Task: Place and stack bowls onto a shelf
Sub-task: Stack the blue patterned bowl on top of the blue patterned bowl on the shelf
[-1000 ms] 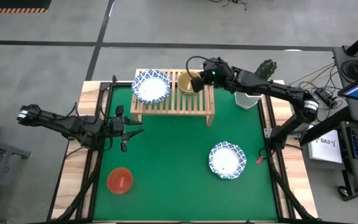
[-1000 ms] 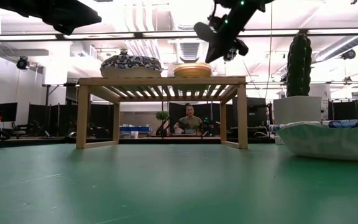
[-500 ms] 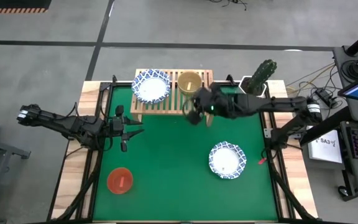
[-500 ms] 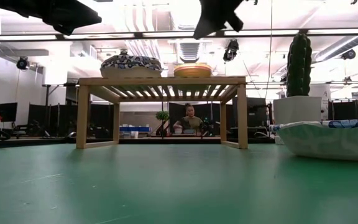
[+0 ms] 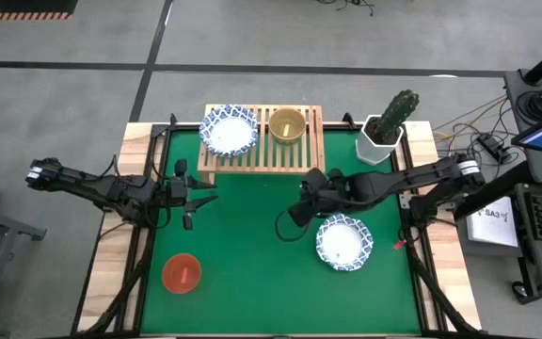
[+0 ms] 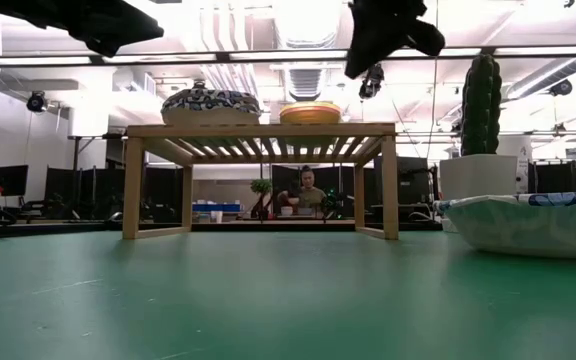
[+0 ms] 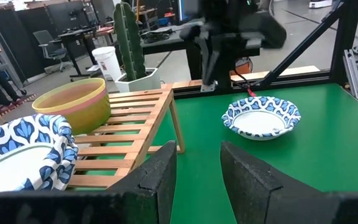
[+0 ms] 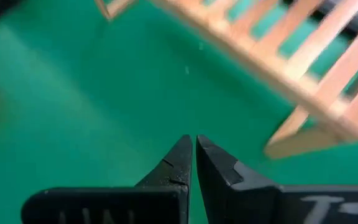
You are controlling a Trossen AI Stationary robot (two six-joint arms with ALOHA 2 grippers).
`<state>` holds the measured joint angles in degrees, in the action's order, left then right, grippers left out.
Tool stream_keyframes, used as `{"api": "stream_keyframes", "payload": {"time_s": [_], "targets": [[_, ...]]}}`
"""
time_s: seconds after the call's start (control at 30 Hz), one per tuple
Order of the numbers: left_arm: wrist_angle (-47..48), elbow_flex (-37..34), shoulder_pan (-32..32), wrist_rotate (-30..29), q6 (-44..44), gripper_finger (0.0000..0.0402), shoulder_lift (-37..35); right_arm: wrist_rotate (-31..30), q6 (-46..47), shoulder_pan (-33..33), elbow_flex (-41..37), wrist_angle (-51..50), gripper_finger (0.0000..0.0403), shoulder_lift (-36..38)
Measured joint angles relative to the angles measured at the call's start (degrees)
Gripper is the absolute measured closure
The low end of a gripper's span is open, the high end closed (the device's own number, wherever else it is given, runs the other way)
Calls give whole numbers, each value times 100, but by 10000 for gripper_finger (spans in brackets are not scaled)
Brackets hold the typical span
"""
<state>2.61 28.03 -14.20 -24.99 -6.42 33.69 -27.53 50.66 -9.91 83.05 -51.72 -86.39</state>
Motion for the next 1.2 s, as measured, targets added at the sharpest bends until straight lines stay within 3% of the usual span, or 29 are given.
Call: {"api": "stream_keyframes", "payload": {"time_s": [0.17, 0.4, 0.67, 0.8, 1.2], "targets": [[-5, 0, 0, 0, 0, 295, 36, 381, 397, 16, 0, -131, 373, -414], [-2, 0, 0, 0, -4, 295, 64, 830, 471, 173, 98, -200, 293, -811], [-4, 0, 4, 1, -39, 295, 151, 1672, 2258, 120, 153, -1486, 207, -940], [-1, 0, 4, 2, -100, 295, 214, 1981, 2921, -114, 113, -1755, 200, -1254], [1, 114, 7, -9, -342, 295, 223, 2864, 3179, 40, 132, -1679, 200, -2038]]}}
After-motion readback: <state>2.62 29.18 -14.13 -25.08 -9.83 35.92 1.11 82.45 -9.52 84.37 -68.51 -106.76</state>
